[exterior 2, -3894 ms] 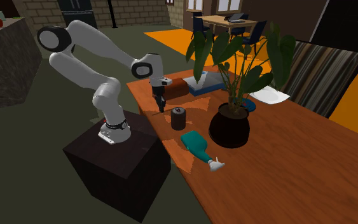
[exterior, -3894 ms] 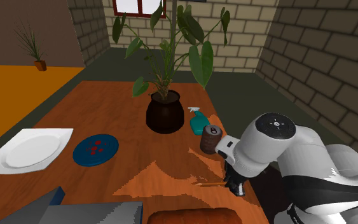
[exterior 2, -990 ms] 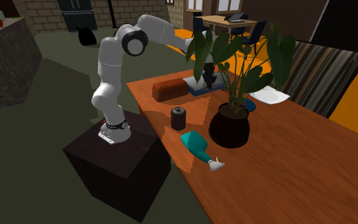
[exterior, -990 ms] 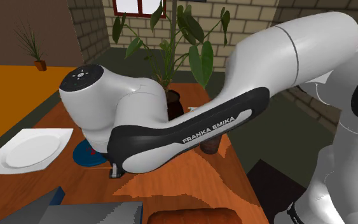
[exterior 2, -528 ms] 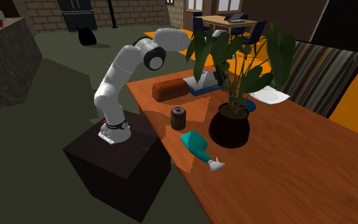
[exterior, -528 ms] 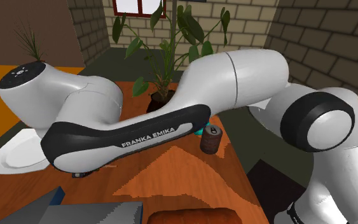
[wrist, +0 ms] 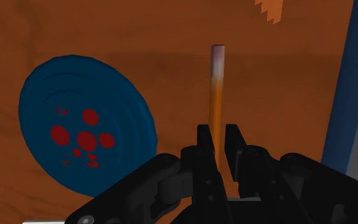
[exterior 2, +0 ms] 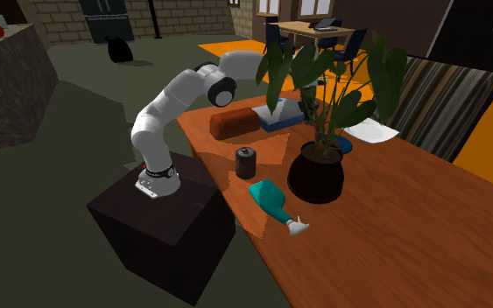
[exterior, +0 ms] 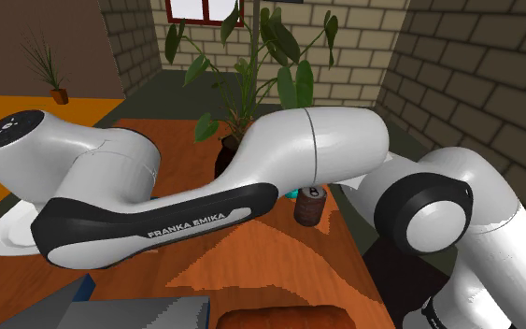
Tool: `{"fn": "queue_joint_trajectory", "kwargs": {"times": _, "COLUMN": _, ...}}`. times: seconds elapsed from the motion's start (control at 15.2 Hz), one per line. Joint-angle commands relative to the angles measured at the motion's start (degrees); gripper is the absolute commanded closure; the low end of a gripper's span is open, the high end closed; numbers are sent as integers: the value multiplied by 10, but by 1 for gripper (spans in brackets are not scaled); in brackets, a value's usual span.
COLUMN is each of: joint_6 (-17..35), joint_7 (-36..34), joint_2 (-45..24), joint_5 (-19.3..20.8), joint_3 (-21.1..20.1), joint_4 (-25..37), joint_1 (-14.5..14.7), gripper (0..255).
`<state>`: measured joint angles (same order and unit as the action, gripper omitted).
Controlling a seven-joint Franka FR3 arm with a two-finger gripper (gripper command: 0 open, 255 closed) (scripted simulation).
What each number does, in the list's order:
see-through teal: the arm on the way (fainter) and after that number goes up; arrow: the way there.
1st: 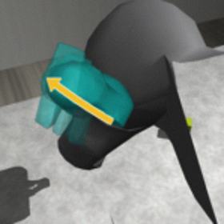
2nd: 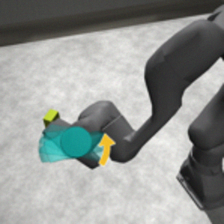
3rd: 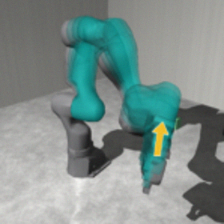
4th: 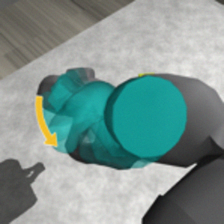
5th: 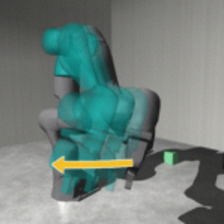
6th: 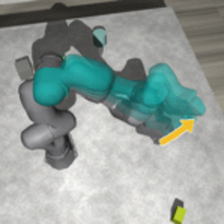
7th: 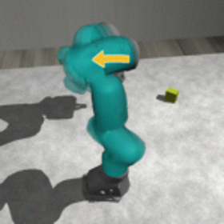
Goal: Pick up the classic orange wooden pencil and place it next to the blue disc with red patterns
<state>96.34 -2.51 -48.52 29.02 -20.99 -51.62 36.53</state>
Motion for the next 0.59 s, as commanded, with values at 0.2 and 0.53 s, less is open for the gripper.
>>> {"fn": "queue_joint_trajectory", "kwargs": {"times": 0.2, "joint_6": 37, "joint_7": -11, "joint_2": -1, "joint_5": 3, "joint_3": 0, "joint_4": -38, "joint_1": -8, "gripper": 255}}
{"fn": "queue_joint_trajectory", "kwargs": {"times": 0.53, "joint_6": 68, "joint_7": -21, "joint_2": -6, "joint_5": 7, "joint_3": 2, "joint_4": -67, "joint_1": -13, "gripper": 255}}
